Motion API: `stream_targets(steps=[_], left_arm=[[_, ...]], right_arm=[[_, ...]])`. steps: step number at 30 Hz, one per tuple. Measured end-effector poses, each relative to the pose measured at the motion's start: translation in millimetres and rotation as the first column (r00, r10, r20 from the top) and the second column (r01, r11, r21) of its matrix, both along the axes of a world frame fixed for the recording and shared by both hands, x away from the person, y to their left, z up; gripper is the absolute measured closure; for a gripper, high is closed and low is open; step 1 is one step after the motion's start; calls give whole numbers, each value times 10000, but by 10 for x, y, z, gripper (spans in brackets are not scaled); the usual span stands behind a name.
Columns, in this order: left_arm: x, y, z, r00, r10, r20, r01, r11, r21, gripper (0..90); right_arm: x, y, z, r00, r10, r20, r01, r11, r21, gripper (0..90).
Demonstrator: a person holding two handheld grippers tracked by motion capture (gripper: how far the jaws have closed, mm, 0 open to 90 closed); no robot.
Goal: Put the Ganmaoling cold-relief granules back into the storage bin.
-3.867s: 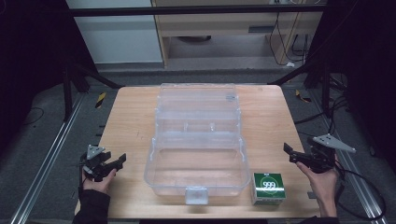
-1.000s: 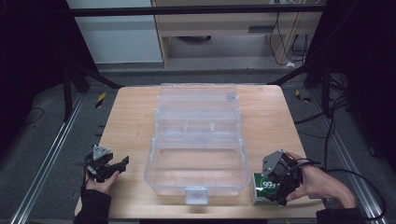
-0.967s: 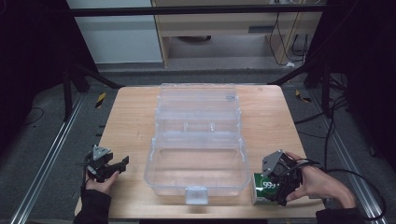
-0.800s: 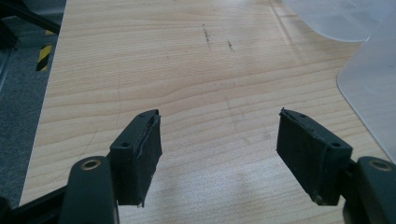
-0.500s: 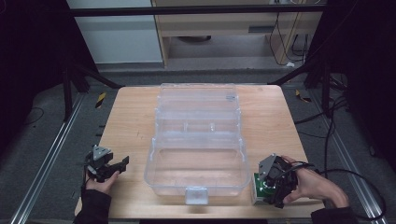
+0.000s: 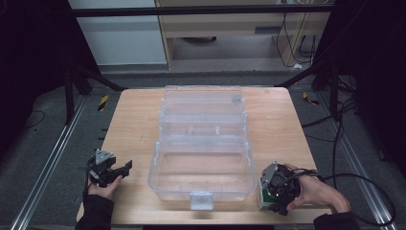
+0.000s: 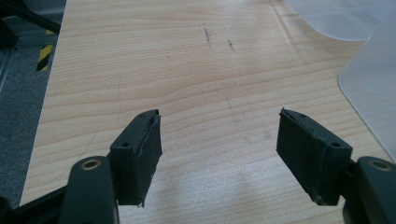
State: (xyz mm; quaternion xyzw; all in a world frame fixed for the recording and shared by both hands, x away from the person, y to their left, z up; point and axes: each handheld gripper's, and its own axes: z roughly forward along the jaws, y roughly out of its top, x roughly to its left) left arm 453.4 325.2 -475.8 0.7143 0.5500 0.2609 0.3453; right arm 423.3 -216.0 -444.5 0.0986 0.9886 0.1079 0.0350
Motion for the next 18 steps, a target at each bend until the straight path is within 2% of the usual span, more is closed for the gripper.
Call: stream_targets(steps=[6,16,18], left_arm=[[0,0,0,10000,5,7,-5,10000,3,303],[-1,2,2,10000,16,10,-16,10000,4,304],[-1,1,2,10000,14,3,-14,10000,12,304]], right_arm=[[21,-21,-46,10000,53,-44,-52,10000,56,90],[24,-63,-19,9999,30,-159,-26,9996,299,148],[17,-64,-12,9997,-143,-204,149,9995,283,152]])
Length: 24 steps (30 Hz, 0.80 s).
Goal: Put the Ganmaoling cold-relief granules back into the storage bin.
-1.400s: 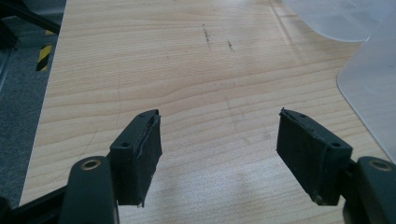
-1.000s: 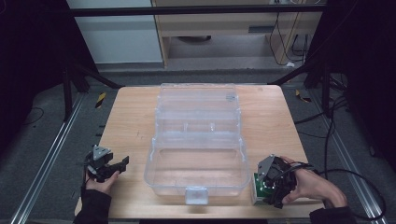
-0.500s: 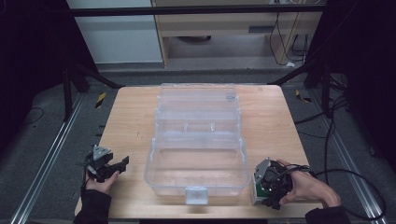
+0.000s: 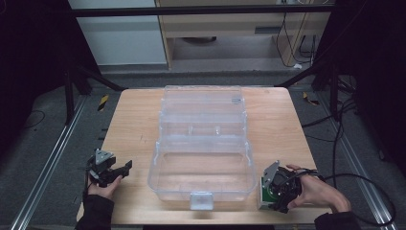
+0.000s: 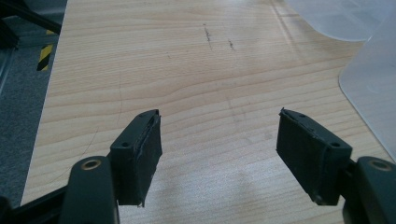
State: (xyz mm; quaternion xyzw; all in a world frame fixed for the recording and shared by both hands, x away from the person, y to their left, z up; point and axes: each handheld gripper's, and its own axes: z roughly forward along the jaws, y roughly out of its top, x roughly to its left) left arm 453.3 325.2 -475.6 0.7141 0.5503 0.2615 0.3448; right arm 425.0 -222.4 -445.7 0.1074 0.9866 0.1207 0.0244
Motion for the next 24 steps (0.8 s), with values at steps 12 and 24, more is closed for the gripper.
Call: stream_targets(steps=[12,24], left_arm=[[3,-7,-3,10000,-31,-33,31,10000,8,304],[4,-7,-5,10000,-53,-80,54,10000,36,304]], right_arm=[[-57,-84,268,9992,-289,280,276,9985,479,157],[-139,-93,709,9981,-419,450,383,9961,790,158]])
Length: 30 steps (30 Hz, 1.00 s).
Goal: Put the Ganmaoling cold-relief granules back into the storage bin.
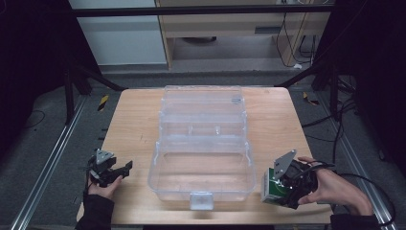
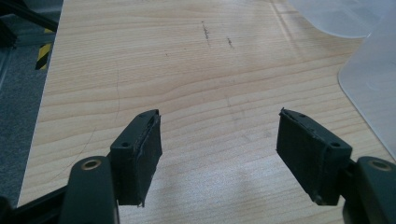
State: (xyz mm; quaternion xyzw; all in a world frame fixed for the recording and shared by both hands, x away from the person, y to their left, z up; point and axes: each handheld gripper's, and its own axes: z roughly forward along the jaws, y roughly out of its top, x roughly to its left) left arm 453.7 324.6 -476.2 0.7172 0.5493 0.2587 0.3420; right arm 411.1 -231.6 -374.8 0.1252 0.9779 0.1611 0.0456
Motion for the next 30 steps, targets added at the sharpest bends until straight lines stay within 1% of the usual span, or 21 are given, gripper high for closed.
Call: stream_targets(steps=[3,4,5,10,17,19,20,22,26,30], left_arm=[[-1,0,1,10000,-1,1,1,10000,1,304],[-1,0,1,10000,3,0,-3,10000,-2,304],[-1,0,1,10000,5,0,-5,10000,0,304],[1,3,-1,10000,6,0,-6,10000,-6,304],[2,3,-1,10000,5,3,-5,10000,-22,304],[2,4,-1,10000,4,1,-4,10000,-26,304],[3,4,-2,10000,2,-3,-2,10000,-19,304],[4,5,-3,10000,7,-3,-8,10000,-28,304],[3,10,-1,10000,16,14,-16,10000,-47,304],[3,11,-1,10000,15,13,-15,10000,-59,304]], right_arm=[[-10,4,95,10000,17,46,-17,10000,50,159],[-17,16,152,10000,9,84,-9,10000,94,159],[-17,16,152,10000,9,84,-9,10000,94,159],[0,50,302,9999,-96,131,95,9999,89,159],[66,171,481,9995,-29,302,25,9999,113,159],[84,223,517,9993,-64,355,59,9999,133,159],[101,248,533,9991,65,416,-71,9999,123,159],[124,311,558,9990,108,437,-114,9998,136,159],[179,436,591,9987,180,472,-186,9998,116,159],[234,551,614,9980,315,550,-326,9993,194,159]])
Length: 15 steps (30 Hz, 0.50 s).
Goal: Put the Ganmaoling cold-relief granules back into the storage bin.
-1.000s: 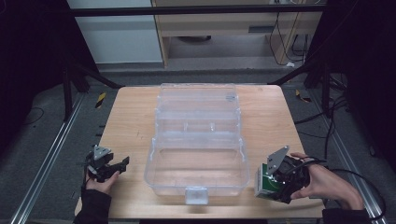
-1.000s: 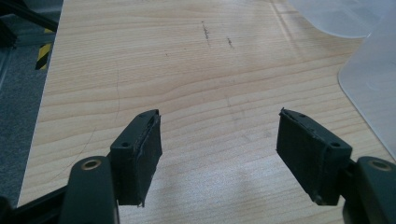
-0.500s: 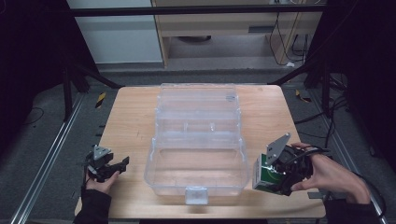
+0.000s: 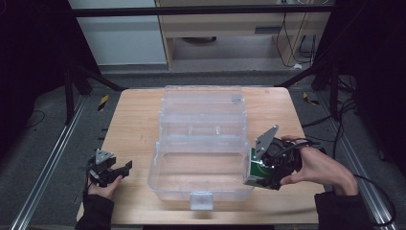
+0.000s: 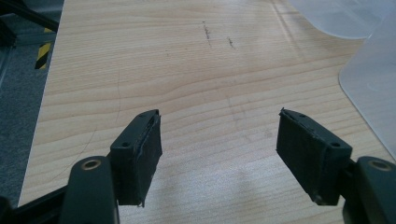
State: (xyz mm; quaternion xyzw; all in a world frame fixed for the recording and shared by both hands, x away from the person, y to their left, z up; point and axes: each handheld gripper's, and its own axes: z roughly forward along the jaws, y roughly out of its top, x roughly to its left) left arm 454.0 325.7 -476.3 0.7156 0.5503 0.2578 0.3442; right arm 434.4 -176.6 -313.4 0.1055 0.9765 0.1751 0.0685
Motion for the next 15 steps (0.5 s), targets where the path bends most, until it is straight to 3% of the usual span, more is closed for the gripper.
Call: stream_targets(steps=[15], left_arm=[[1,1,-1,10000,-4,4,4,10000,4,305]], right_arm=[[187,307,-60,10000,77,-18,-76,9995,316,158]])
